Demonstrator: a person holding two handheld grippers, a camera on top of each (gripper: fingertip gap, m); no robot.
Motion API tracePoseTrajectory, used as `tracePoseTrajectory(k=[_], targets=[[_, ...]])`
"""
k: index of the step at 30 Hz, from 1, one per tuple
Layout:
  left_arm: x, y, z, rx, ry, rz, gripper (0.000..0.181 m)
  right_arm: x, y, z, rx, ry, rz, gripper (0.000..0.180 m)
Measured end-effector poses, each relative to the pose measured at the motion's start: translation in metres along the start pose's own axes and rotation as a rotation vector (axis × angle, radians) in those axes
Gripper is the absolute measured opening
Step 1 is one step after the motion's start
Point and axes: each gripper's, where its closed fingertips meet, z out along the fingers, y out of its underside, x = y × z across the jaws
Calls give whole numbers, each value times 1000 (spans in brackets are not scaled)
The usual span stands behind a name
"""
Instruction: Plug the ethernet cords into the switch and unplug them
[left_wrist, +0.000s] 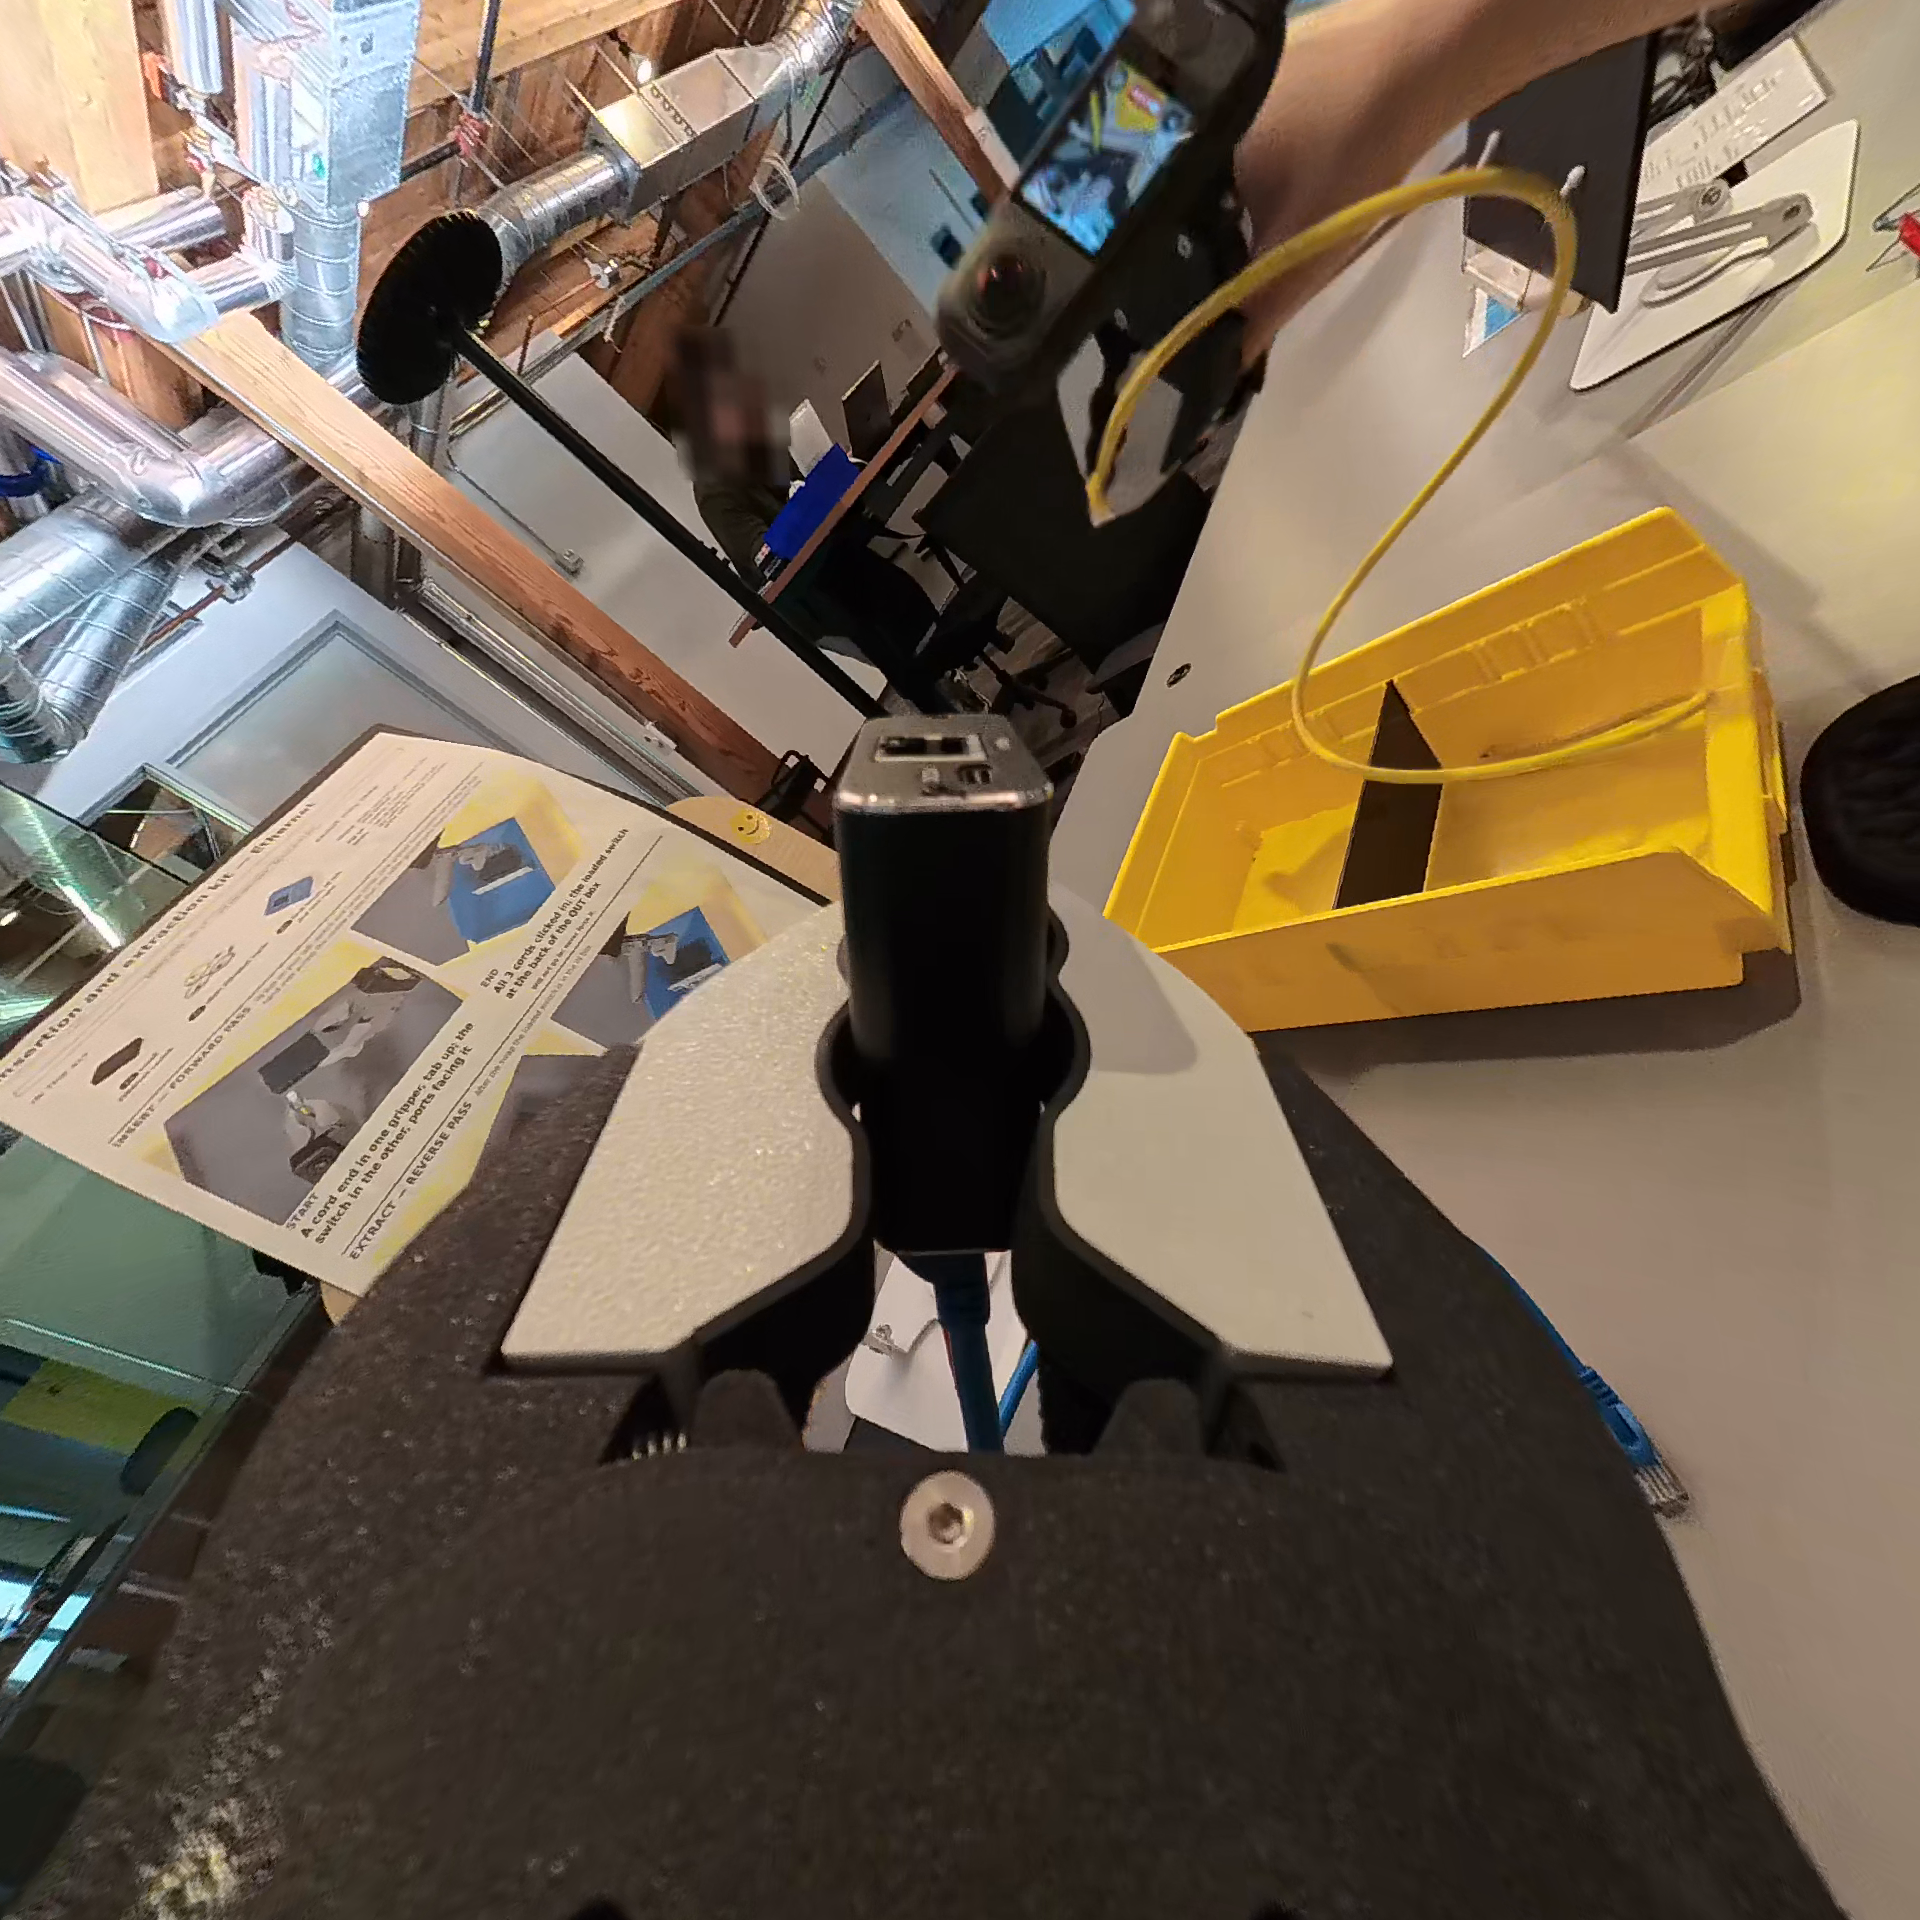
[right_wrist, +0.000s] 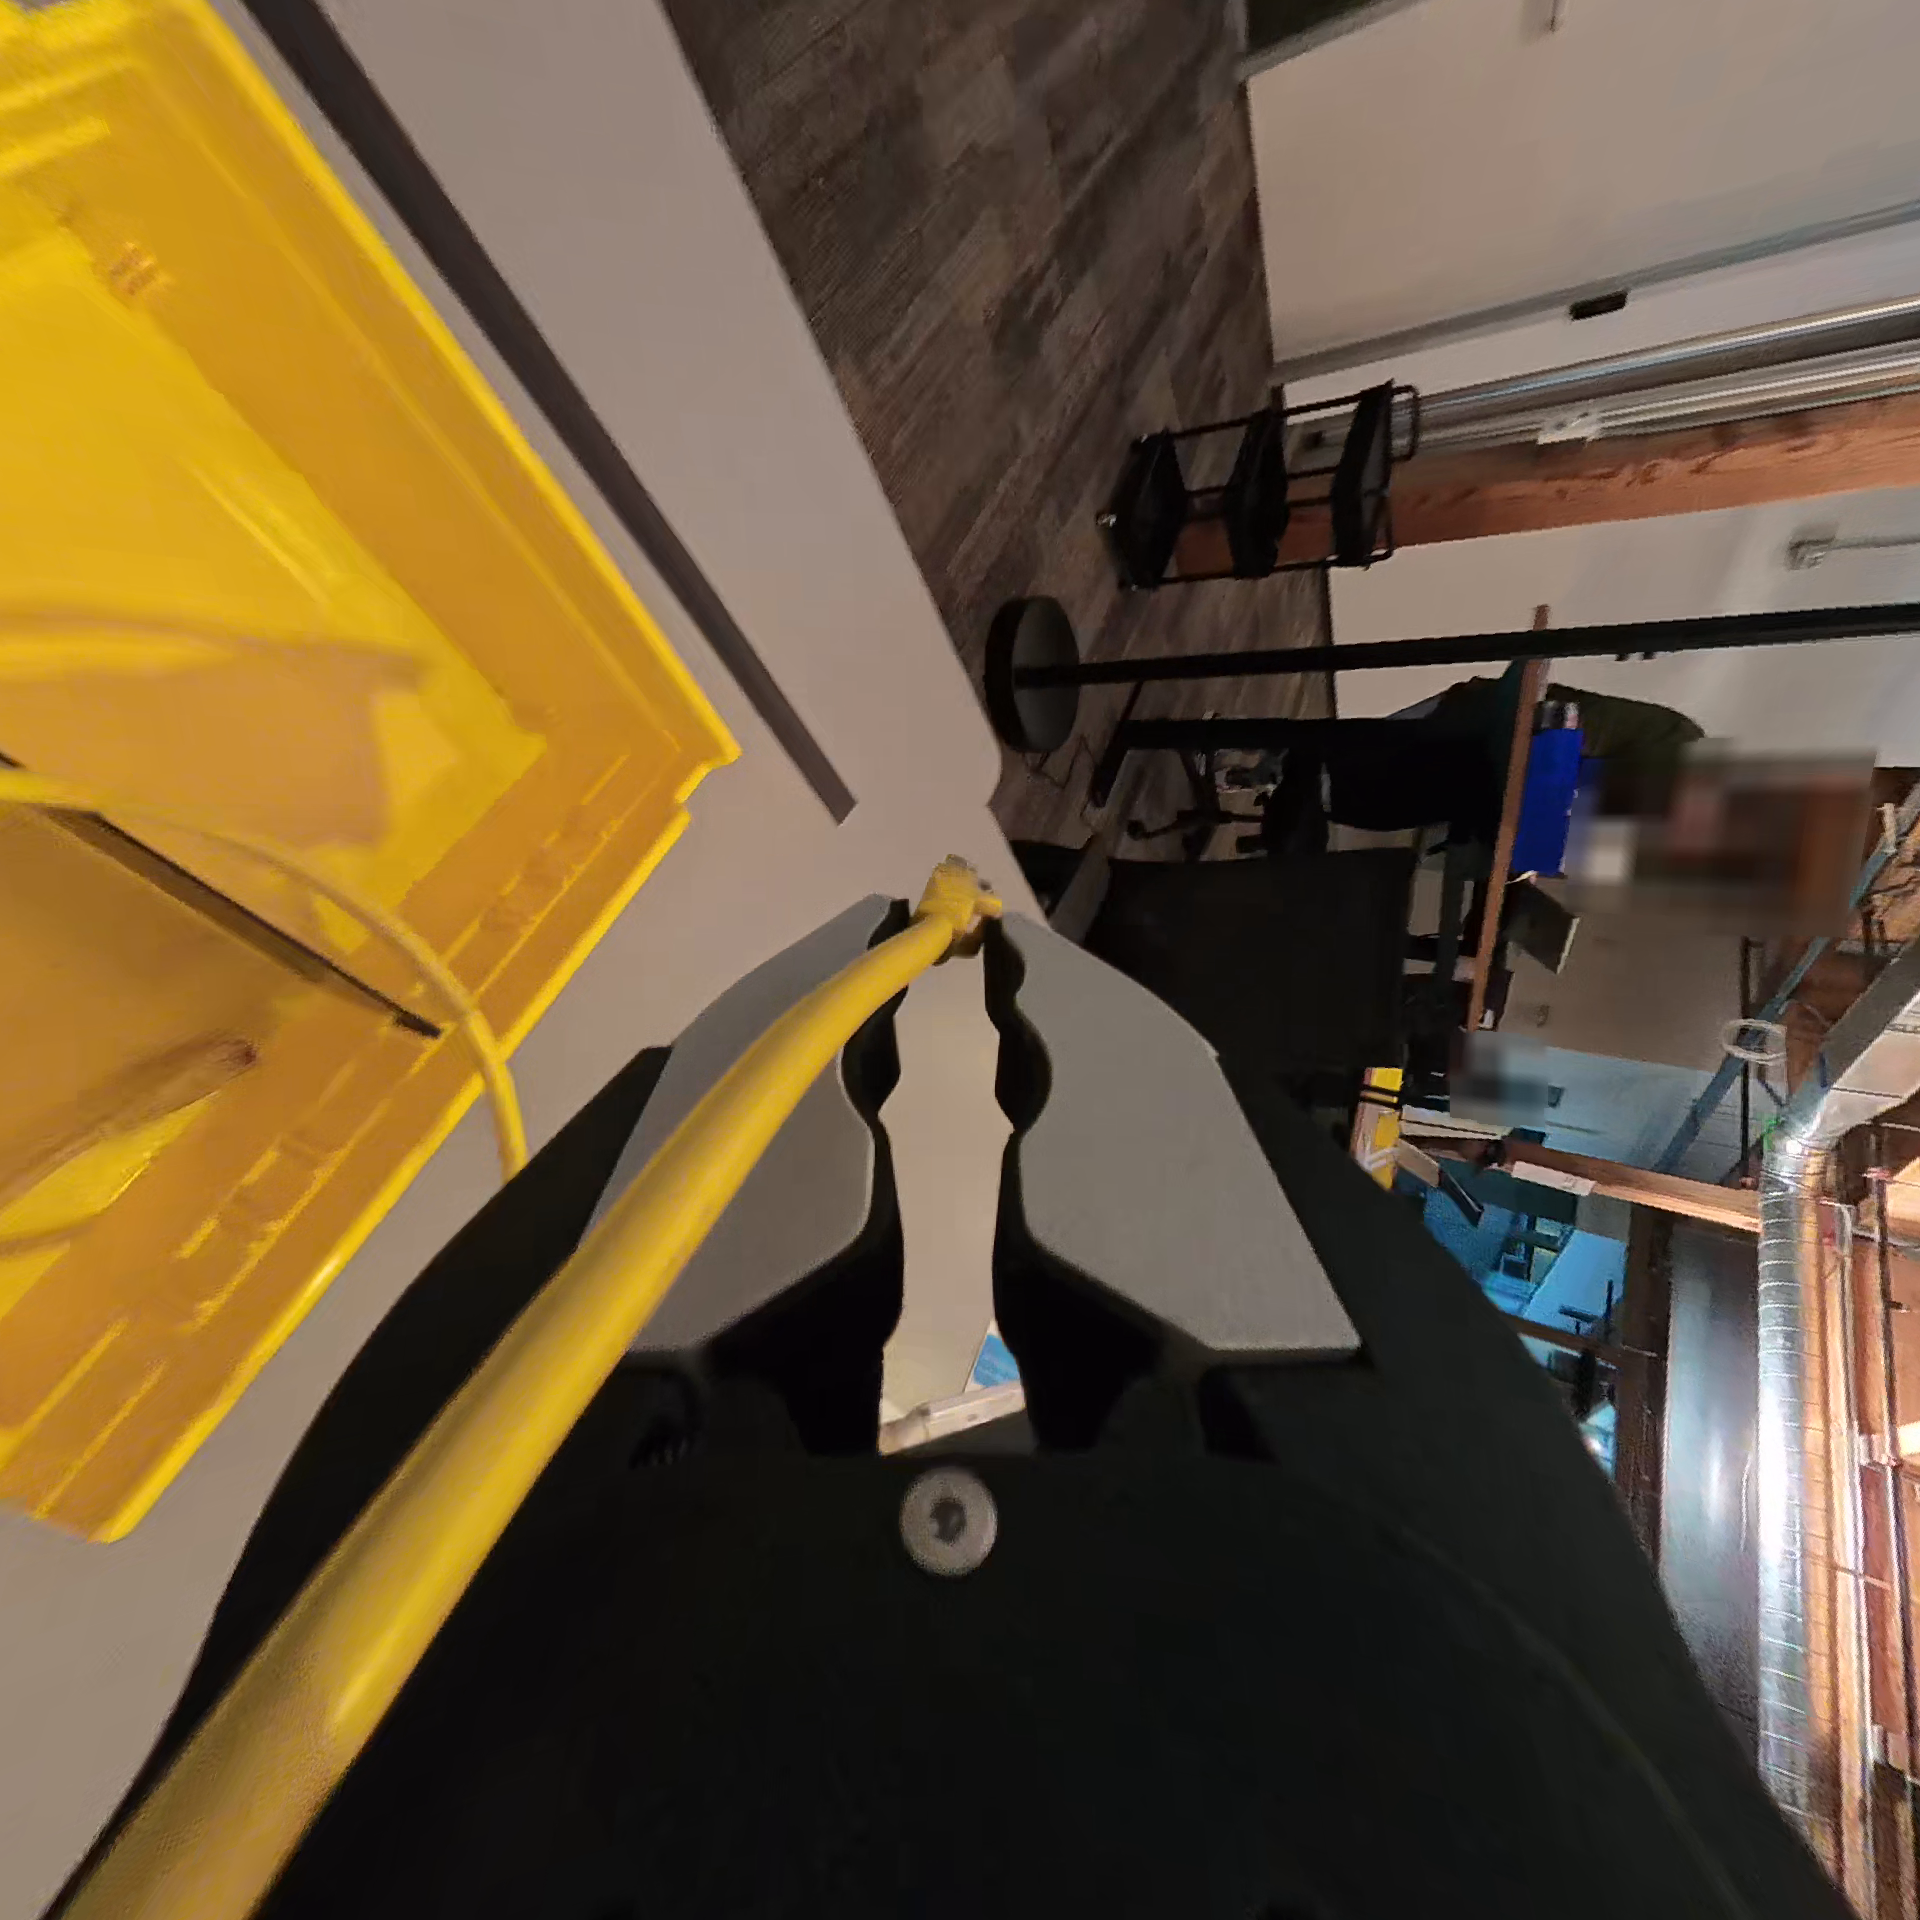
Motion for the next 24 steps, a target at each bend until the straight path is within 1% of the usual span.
tracePoseTrajectory(k=[4,7,9,10,13,17,21,24], targets=[[4,2,3,-13,15,6,26,-55,6,16,-15,-101,-50,15],[7,3,6,-26,26,14,27,-96,-3,16,56,-226,0,15],[9,4,8,-34,34,19,27,-117,-9,17,91,-279,6,15],[11,4,9,-38,39,22,27,-131,-13,16,110,-323,9,12],[16,4,12,-53,54,37,28,-168,-29,11,173,-436,12,12],[20,5,15,-70,66,54,27,-206,-40,4,251,-497,-113,12],[22,5,16,-66,73,53,27,-230,-30,9,220,-557,-166,12],[23,5,17,-70,77,55,27,-233,-15,24,134,-494,-250,14]])
